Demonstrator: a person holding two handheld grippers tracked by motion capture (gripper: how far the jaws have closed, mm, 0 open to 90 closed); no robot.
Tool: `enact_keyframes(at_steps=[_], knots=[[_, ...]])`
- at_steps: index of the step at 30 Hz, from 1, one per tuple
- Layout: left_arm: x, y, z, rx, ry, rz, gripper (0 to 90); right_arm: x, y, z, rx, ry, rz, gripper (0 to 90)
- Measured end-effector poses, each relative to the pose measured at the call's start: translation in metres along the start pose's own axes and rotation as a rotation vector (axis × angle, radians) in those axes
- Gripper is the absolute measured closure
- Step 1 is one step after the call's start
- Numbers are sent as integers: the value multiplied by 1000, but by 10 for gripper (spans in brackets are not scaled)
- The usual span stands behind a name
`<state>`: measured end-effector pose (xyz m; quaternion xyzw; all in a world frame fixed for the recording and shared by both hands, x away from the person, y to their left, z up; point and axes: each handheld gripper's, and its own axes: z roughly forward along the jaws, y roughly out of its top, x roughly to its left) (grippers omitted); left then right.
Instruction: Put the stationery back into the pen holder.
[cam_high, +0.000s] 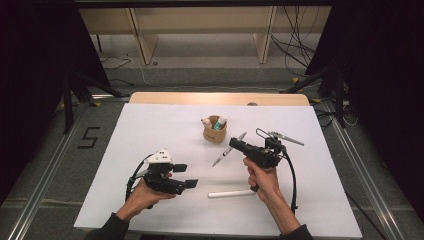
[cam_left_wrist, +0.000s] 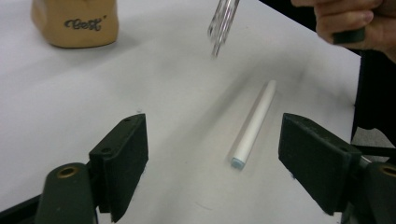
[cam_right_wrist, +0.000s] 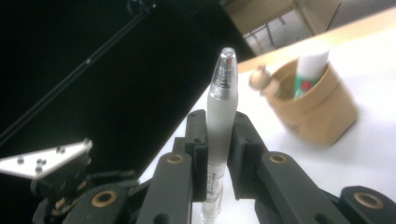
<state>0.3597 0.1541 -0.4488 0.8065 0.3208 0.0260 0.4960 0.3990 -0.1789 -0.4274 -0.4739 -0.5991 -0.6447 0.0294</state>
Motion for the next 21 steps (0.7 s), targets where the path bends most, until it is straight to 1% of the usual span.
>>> enact_keyframes(at_steps=[1,2,3,5,6,8,9,11,14,16,19,21], knots=[[1,-2,-1,-7,8,-6,232,0,4,0,-9,-9,-12,803],[3,-5,-3,-16,17,-14,221,-1,11,1,-26,-34,-39,803],[3,-5,-3,-16,17,-14,218,-1,11,1,-26,-34,-39,803],[5,-8,-5,-18,27,-14,215,-2,19,2,-39,-58,-60,803],[6,-10,-7,-19,34,-9,207,-3,27,4,-51,-72,-71,803],[7,-13,-9,-27,41,-13,199,-4,34,5,-59,-93,-80,803],[8,-15,-11,-33,45,-17,199,-4,34,5,-59,-93,-80,803],[8,-18,-13,-42,57,-11,191,-5,42,8,-70,-109,-90,803],[9,-21,-16,-52,75,-5,180,-7,52,13,-81,-129,-89,803],[9,-24,-17,-61,85,-3,175,-8,61,19,-90,-150,-102,802],[9,-27,-18,-68,97,-3,170,-8,66,24,-94,-163,-108,802],[8,-28,-18,-67,101,-5,167,-8,74,32,-96,-197,-127,802]])
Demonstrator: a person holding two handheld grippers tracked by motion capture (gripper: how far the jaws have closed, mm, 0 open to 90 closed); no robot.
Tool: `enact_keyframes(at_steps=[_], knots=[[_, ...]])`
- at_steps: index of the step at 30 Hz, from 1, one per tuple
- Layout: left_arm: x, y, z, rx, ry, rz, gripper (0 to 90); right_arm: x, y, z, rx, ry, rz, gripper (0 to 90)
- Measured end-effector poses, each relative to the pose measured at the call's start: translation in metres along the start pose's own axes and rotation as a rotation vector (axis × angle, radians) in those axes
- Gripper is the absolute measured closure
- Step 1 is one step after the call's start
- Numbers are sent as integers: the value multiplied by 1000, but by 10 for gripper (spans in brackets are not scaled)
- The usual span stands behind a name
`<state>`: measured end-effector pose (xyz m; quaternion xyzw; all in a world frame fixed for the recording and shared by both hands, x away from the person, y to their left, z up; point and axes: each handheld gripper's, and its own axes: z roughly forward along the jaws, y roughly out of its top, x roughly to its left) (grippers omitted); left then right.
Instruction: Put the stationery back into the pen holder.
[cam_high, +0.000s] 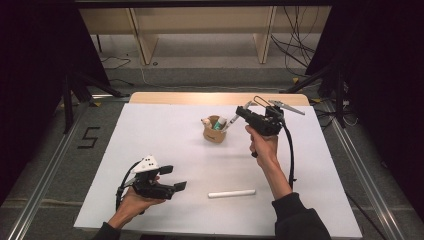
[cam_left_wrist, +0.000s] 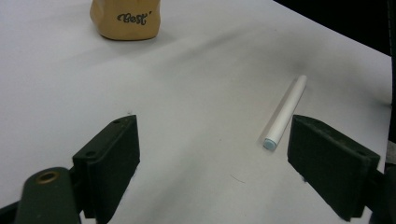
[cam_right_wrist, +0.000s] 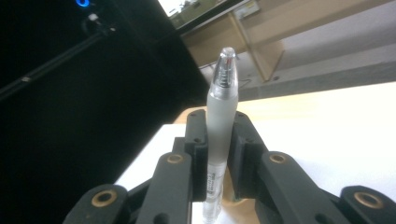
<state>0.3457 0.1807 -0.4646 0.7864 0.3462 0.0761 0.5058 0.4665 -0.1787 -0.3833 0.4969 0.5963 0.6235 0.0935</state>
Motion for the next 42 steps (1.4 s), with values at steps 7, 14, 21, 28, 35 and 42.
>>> enact_keyframes(at_steps=[7,14,21,28,35,42], knots=[[-3,-3,-1,1,0,6,164,-3,8,19,13,-59,-18,802],[-3,-5,-1,8,1,5,164,-4,10,34,33,-107,-47,802],[-3,-5,0,11,3,4,162,-3,11,49,64,-162,-76,802],[-3,-5,0,12,3,4,162,0,10,63,82,-180,-84,802],[-3,-5,-1,12,2,7,162,1,7,73,105,-191,-89,802],[-2,-5,-1,14,2,8,162,0,6,80,129,-198,-93,801]])
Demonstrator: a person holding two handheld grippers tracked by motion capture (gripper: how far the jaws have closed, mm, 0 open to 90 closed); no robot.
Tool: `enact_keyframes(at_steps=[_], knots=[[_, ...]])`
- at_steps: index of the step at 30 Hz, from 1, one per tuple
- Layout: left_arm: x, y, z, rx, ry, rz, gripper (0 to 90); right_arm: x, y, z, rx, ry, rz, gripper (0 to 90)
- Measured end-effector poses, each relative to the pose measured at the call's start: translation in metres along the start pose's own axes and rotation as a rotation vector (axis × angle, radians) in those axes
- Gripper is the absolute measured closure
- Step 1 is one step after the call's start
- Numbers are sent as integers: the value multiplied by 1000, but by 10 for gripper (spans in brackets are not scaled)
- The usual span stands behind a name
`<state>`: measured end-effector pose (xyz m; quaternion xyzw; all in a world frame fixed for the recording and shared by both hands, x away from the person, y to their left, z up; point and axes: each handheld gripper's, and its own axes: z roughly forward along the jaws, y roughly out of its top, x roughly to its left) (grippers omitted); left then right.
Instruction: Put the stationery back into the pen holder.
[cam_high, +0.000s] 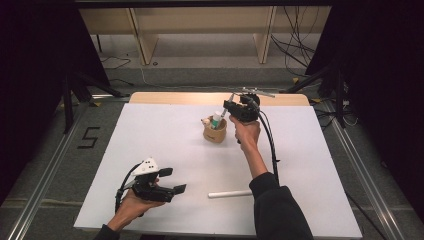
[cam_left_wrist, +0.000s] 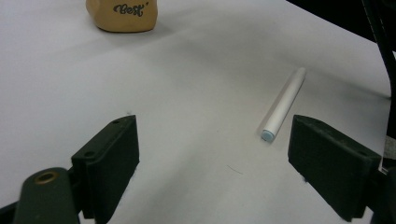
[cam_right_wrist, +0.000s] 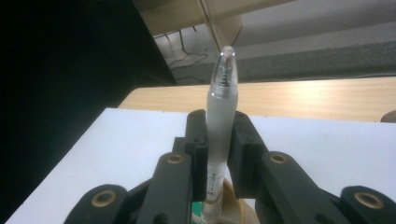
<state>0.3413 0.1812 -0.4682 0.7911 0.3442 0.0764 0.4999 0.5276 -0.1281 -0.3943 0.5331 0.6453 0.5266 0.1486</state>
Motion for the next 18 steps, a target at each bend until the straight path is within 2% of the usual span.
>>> enact_keyframes(at_steps=[18], knots=[[0,-2,4,17,-12,1,162,-6,-6,13,63,-10,0,798]])
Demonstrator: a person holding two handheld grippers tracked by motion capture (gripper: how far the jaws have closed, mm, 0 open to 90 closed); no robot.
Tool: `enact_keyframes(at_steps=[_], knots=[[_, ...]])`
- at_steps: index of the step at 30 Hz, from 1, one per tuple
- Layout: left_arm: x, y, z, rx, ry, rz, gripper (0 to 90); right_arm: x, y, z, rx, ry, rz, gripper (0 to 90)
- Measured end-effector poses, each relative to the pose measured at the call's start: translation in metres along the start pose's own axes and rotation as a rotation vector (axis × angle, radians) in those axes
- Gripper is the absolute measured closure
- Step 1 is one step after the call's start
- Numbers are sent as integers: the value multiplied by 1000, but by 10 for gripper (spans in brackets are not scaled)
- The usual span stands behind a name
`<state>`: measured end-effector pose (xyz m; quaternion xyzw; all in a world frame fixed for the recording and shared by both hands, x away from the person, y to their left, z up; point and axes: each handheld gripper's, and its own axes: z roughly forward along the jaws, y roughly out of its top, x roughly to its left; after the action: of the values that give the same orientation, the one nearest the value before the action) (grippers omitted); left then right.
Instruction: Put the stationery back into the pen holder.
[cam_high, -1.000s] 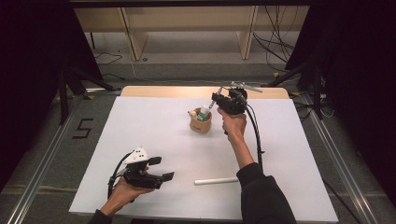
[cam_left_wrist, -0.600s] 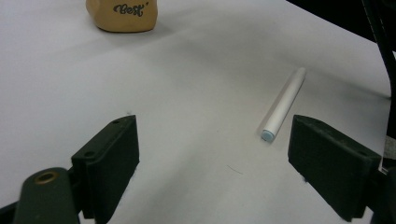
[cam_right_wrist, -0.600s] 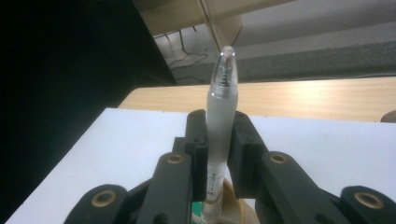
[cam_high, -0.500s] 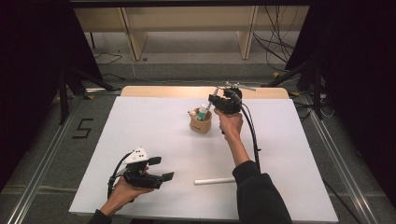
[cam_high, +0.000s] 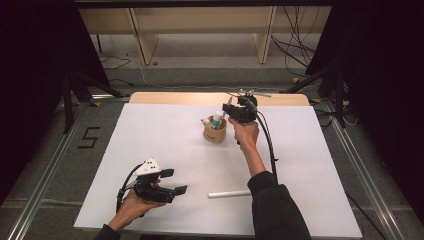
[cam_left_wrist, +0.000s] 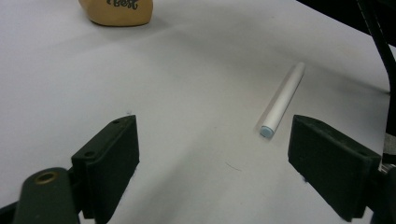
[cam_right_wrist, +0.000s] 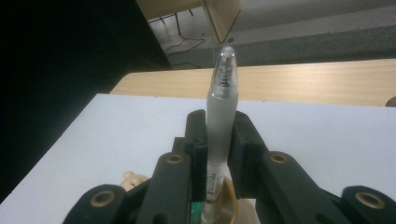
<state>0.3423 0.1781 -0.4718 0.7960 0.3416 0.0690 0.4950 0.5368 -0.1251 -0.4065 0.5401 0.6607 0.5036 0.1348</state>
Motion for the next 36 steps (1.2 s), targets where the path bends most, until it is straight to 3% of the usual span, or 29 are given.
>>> enact_keyframes(at_steps=[6,12,16,24,36], knots=[[0,-1,1,7,-2,1,162,1,-1,4,20,-2,-5,789],[0,-1,2,8,-1,-1,162,1,2,0,8,20,7,564],[0,-1,2,14,-1,1,162,-1,8,-13,-26,23,10,451],[-1,-1,3,22,-3,1,161,-6,14,-46,-47,13,-59,365],[-10,4,9,53,-24,36,161,-10,-7,-90,-41,107,-92,304]])
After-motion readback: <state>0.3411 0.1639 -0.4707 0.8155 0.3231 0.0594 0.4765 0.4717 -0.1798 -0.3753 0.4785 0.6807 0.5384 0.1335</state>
